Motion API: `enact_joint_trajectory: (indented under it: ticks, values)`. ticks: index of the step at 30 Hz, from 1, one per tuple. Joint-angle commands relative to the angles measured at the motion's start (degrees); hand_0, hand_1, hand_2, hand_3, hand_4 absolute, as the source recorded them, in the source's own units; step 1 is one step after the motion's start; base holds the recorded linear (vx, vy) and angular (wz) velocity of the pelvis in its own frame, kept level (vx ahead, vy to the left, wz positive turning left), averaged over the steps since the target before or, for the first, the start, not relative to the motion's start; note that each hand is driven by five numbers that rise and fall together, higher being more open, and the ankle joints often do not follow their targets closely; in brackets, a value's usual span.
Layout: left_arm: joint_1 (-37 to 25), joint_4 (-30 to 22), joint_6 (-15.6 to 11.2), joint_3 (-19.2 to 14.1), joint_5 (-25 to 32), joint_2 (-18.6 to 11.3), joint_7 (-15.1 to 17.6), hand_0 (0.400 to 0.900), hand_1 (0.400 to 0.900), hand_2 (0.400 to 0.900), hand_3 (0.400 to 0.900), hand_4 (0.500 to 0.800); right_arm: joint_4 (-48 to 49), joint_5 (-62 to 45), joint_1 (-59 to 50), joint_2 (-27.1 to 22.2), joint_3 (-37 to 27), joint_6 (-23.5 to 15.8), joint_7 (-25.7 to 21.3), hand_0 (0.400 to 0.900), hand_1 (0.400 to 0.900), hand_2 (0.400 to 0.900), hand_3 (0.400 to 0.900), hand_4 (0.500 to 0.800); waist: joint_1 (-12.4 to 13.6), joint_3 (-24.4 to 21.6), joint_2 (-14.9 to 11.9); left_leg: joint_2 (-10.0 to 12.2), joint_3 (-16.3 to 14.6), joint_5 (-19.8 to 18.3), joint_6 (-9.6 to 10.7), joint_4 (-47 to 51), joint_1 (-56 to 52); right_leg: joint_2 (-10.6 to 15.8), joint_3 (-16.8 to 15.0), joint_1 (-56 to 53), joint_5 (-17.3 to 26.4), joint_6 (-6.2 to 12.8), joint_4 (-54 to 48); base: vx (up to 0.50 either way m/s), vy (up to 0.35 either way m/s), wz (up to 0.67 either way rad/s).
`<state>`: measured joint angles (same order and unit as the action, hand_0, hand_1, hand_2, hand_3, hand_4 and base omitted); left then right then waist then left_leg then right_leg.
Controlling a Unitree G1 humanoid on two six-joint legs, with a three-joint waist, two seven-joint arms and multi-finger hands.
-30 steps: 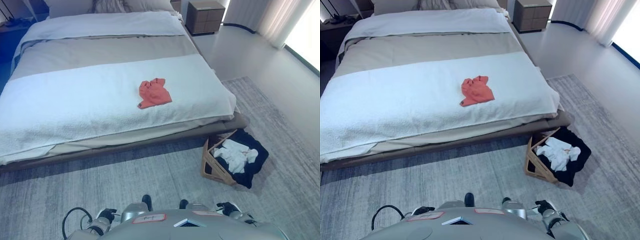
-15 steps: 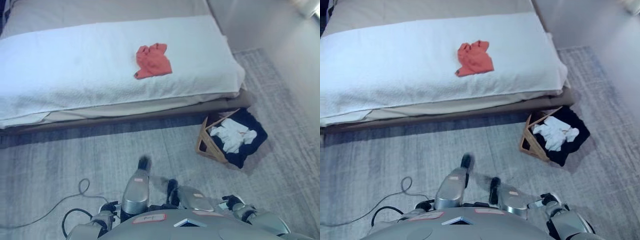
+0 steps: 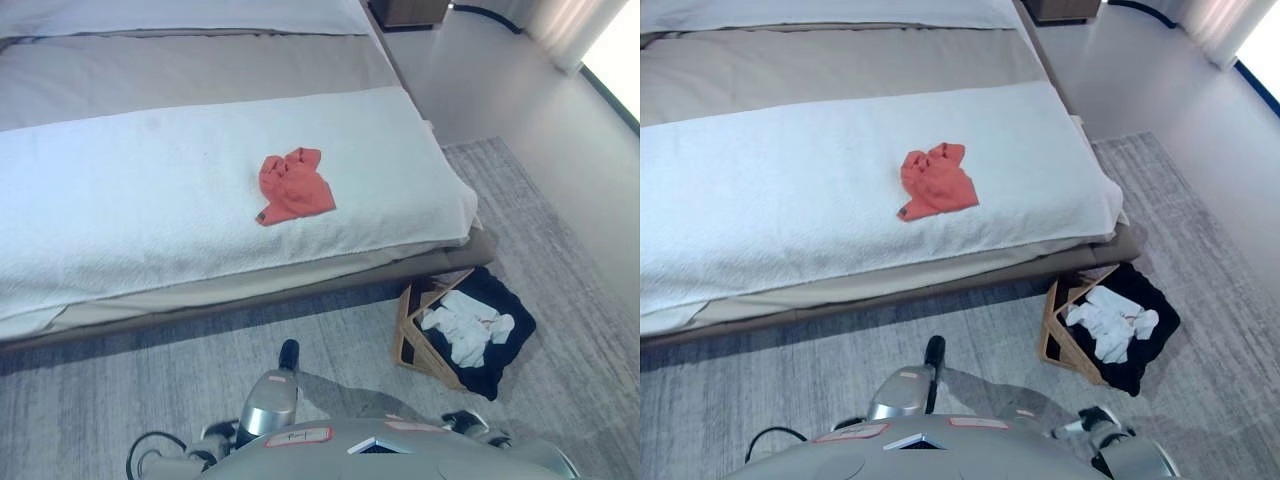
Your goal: Put the clothes on the bed into the basket.
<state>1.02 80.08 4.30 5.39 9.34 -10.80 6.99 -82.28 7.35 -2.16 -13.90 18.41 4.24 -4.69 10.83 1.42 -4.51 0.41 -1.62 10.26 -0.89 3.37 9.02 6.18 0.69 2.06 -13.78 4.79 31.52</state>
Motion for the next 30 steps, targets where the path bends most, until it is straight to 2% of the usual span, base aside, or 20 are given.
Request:
enact_joint_trajectory:
  ticks: [1, 2, 4, 5, 7, 9, 11, 14, 16, 20, 25, 30]
  values:
    - [-1.41, -0.94, -0.47, -0.82, -0.36, -4.41, 0.81, 0.9, 0.9, 0.9, 0.9, 0.8, 3.3, -2.34, -3.24, -2.64, -0.68, -0.46, -1.81, 0.9, 0.9, 0.9, 0.9, 0.8, -1.25, 3.92, 1.4, -3.38, 5.26, 2.43, 0.46, 1.29, 3.36, -0.16, 1.35, -4.61, 20.79, 1.43, -6.61, 0.48, 0.182, 0.55]
    - [-1.69, -0.77, -0.46, -0.73, -0.44, -4.57, 0.84, 0.9, 0.9, 0.9, 0.9, 0.8, 3.38, -2.17, -3.23, -2.47, -0.53, -0.47, -2.22, 0.9, 0.9, 0.9, 0.9, 0.8, -2.17, 4.81, 2.33, -3.25, 6.42, 1.6, 0.51, 1.63, 1.08, -0.2, 4.63, -2.34, 16.58, 0.74, -7.85, 0.4, 0.115, 0.5]
    - [-2.05, -0.57, -0.52, -0.64, -0.76, -4.65, 1.13, 0.9, 0.9, 0.9, 0.9, 0.8, 4.37, -1.03, -3.41, -2.33, 0.51, -0.57, -2.69, 0.9, 0.9, 0.9, 0.9, 0.8, -3.27, 5.88, 3.64, -2.18, 7.58, -0.14, 1.19, 1.63, -1.97, 0.79, 10.45, 0.78, 12.45, -0.04, -14.37, 0.38, 0.024, 0.48]
    - [-2.14, -0.39, -0.51, -0.4, -0.97, -4.63, 1.26, 0.9, 0.9, 0.9, 0.9, 0.8, 5.04, -0.77, -3.61, -2.42, 0.85, -0.56, -2.99, 0.9, 0.9, 0.9, 0.9, 0.8, -4.45, 6.5, 3.35, -2.58, 8.51, -1.02, 1.47, 1.63, -3.23, 0.65, 10.82, 1.91, 13.1, 0.3, -18.74, 0.36, -0.06, 0.59]
    - [-2.25, -0.03, -0.6, -0.38, -1.64, -4.74, 1.46, 0.9, 0.9, 0.9, 0.9, 0.8, 6.68, -0.74, -3.88, -2.34, 1.26, -0.78, -3.06, 0.9, 0.9, 0.9, 0.9, 0.8, -6.13, 7.56, 2.53, -3.38, 9.8, -2.41, 1.6, 1.63, -5.23, 0.06, 8.02, 3.94, 16.25, 1.23, -25.47, 0.36, -0.091, 0.7]
    - [-2.39, 0.65, -0.64, -0.31, -2.61, -5.17, 1.7, 0.9, 0.9, 0.9, 0.9, 0.8, 7.97, 0.47, -4.63, -2.35, 2.46, -0.6, -3.52, 0.9, 0.9, 0.9, 0.9, 0.8, -7.03, 8.64, 1.74, -3.75, 11.44, -3.97, 2.04, 1.63, -7.06, 0.88, 5.66, 7.64, 21.46, 2.88, -31.58, 0.34, -0.121, 0.7]
    - [-1.91, 0.86, -0.8, -0.74, -2.28, -5.27, 2.52, 0.9, 0.9, 0.9, 0.9, 0.8, 10.09, 1.76, -6.07, -2.71, 3.24, -0.55, -4.78, 0.9, 0.9, 0.9, 0.9, 0.8, -6.97, 10.07, 1.25, -3.28, 12.23, -4.44, 2.47, 1.63, -7.76, 2.01, 6.39, 9.28, 24.14, 3.99, -32.78, 0.16, -0.119, 0.38]
    - [-2.24, -0.07, -1.31, -0.85, -0.97, -5.18, 4.61, 0.9, 0.9, 0.9, 0.9, 0.8, 17.32, 3.57, -10.66, -4.53, 4.83, -0.35, -7.22, 0.9, 0.9, 0.9, 0.9, 0.8, -5.9, 11.97, -0.45, -4.27, 12.69, -4.82, 2.46, 1.63, -6.6, 3.23, 6.99, 9.54, 25.57, 4.03, -32.71, -0.02, -0.133, 0.27]
    - [-2.44, -0.17, -1.61, -0.74, 0.22, -4.71, 4.75, 0.9, 0.9, 0.9, 0.9, 0.8, 21.68, 4.61, -14.46, -6.84, 5.9, -0.32, -7.44, 0.9, 0.9, 0.9, 0.9, 0.8, -5.56, 12.15, -0.13, -3.63, 13.04, -4.59, 2.72, 1.63, -5.55, 2.62, 7.4, 10.72, 24.9, 3.74, -30.76, -0.01, -0.144, 0.45]
    - [-2.94, -0.54, -1.74, 0.44, 1.24, -4.38, 5.56, 0.9, 0.9, 0.9, 0.9, 0.8, 27.85, 2.43, -22.43, -9.68, 6.44, -0.53, -7.53, 0.9, 0.9, 0.9, 0.9, 0.8, -4.49, 13.52, 0.41, -2.9, 16.12, -3.0, 3.6, 1.63, -1.6, 3.41, 10.68, 12.15, 23.96, 3.22, -29.41, -0.02, -0.11, 0.46]
    - [-4.96, -0.8, -1.83, 2.5, 3.01, -4.26, 6.15, 0.9, 0.9, 0.9, 0.9, 0.8, 31.18, -1.89, -33.41, -8.97, 9.19, -1.07, -8.43, 0.9, 0.9, 0.9, 0.9, 0.8, -2.75, 15.5, 0.55, -2.68, 18.8, -1.98, 4.05, 1.63, 1.26, 3.97, 13.47, 14.19, 21.9, 3.0, -26.4, -0.02, -0.074, 0.33]
    - [-6.0, -0.96, -1.95, 3.69, 4.38, -4.15, 6.64, 0.9, 0.9, 0.9, 0.9, 0.8, 28.97, -3.59, -42.65, -8.35, 10.82, -0.64, -9.34, 0.9, 0.9, 0.9, 0.9, 0.8, -1.26, 16.7, 0.72, -2.82, 20.83, -1.66, 4.37, 1.63, 2.32, 4.53, 14.9, 14.6, 20.91, 3.11, -25.12, 0.0, -0.03, 0.3]
